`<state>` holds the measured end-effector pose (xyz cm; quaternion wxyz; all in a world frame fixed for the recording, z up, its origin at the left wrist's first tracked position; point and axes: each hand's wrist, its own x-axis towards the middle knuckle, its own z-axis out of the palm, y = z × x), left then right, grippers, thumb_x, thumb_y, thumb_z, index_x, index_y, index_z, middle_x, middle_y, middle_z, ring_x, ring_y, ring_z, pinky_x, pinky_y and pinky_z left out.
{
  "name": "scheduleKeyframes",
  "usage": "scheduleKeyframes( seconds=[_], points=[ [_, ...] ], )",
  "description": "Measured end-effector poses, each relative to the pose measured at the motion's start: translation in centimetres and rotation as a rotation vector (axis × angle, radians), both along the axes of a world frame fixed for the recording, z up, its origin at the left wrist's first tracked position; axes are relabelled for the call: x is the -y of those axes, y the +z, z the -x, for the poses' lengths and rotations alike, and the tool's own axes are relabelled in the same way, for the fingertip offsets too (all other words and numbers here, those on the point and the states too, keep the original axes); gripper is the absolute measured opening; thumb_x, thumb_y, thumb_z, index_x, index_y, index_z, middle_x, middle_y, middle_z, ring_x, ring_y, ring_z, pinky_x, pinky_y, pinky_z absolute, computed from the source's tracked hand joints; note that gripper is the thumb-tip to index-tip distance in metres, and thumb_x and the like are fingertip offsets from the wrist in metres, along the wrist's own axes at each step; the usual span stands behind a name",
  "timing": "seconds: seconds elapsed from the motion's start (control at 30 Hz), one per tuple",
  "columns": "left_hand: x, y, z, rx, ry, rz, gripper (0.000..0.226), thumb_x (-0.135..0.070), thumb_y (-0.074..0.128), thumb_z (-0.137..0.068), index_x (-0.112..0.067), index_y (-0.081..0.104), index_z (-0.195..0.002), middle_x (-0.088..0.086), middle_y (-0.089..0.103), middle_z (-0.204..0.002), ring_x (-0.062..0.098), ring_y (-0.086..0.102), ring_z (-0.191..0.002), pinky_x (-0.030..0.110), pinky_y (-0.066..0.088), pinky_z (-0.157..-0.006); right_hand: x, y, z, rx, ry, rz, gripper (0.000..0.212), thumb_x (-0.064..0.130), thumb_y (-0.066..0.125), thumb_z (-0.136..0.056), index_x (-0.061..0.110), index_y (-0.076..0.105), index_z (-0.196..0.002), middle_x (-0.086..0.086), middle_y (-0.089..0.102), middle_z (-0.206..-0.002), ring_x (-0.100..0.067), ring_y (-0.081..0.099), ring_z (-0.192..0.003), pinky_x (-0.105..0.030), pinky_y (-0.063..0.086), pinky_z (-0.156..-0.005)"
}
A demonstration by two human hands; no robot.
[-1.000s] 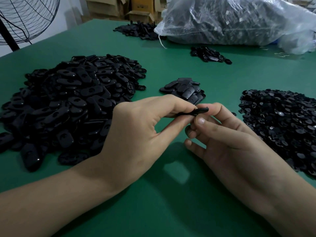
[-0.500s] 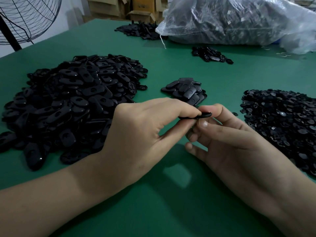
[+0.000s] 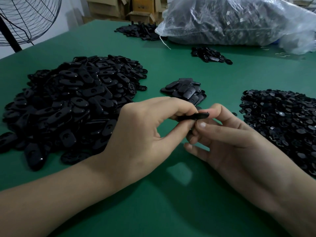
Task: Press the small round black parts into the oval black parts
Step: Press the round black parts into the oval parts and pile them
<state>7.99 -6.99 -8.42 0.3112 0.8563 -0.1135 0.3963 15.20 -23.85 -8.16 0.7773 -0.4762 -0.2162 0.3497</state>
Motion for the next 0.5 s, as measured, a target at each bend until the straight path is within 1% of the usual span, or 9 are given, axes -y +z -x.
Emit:
scheduleKeyframes(
  seconds=[0.1, 0.17, 0.27, 0.33, 0.43, 0.5],
  points=[
    [0.16, -0.09, -0.2, -0.089, -0.012, 0.118, 0.01, -0.006, 0.078, -0.088, -0.011, 0.079, -0.097, -0.009, 0.076, -0.09, 0.002, 0.072, -0.086, 0.015, 0.055, -0.084, -0.08, -0.01, 0.14, 0.095, -0.063, 0.03, 0.014, 0.009, 0.071, -0.079, 0.02, 0.063, -0.079, -0.009, 0.063, -0.083, -0.019, 0.06, -0.074, -0.03, 0.056, -0.075],
    [0.26, -0.2, -0.28, -0.148, -0.036, 0.192, 0.01, -0.005, 0.078, -0.088, -0.012, 0.079, -0.096, -0.009, 0.077, -0.088, 0.003, 0.073, -0.084, 0.015, 0.056, -0.083, -0.06, -0.06, 0.24, 0.17, -0.117, 0.053, 0.015, 0.01, 0.071, -0.08, 0.021, 0.062, -0.079, -0.009, 0.064, -0.079, -0.02, 0.061, -0.073, -0.03, 0.057, -0.074],
    [0.38, -0.26, -0.27, -0.222, -0.077, 0.27, 0.01, -0.005, 0.077, -0.089, -0.013, 0.078, -0.095, -0.009, 0.077, -0.084, 0.004, 0.074, -0.083, 0.017, 0.057, -0.083, 0.01, -0.1, 0.37, 0.317, -0.2, 0.121, 0.014, 0.015, 0.074, -0.081, 0.023, 0.063, -0.077, -0.009, 0.067, -0.073, -0.022, 0.065, -0.072, -0.033, 0.058, -0.074],
    [0.4, -0.29, -0.23, -0.25, -0.092, 0.289, 0.01, -0.005, 0.075, -0.091, -0.014, 0.078, -0.096, -0.008, 0.077, -0.084, 0.007, 0.075, -0.083, 0.021, 0.059, -0.082, -0.01, -0.04, 0.48, 0.376, -0.236, 0.137, 0.014, 0.018, 0.075, -0.08, 0.022, 0.062, -0.077, -0.01, 0.069, -0.073, -0.024, 0.067, -0.07, -0.031, 0.058, -0.074],
    [0.46, -0.34, -0.2, -0.282, -0.107, 0.281, 0.009, -0.006, 0.071, -0.094, -0.013, 0.077, -0.097, -0.008, 0.076, -0.082, 0.009, 0.074, -0.083, 0.027, 0.06, -0.08, -0.11, -0.04, 0.67, 0.404, -0.259, 0.139, 0.014, 0.019, 0.074, -0.081, 0.02, 0.061, -0.076, -0.011, 0.07, -0.072, -0.024, 0.067, -0.068, -0.028, 0.057, -0.071],
    [0.51, -0.25, -0.21, -0.29, -0.107, 0.268, 0.009, -0.006, 0.07, -0.095, -0.012, 0.076, -0.097, -0.007, 0.075, -0.081, 0.01, 0.074, -0.083, 0.029, 0.06, -0.08, -0.14, 0.02, 0.71, 0.415, -0.263, 0.149, 0.017, 0.018, 0.076, -0.084, 0.02, 0.061, -0.076, -0.012, 0.07, -0.072, -0.024, 0.067, -0.067, -0.028, 0.057, -0.07]
  ],
)
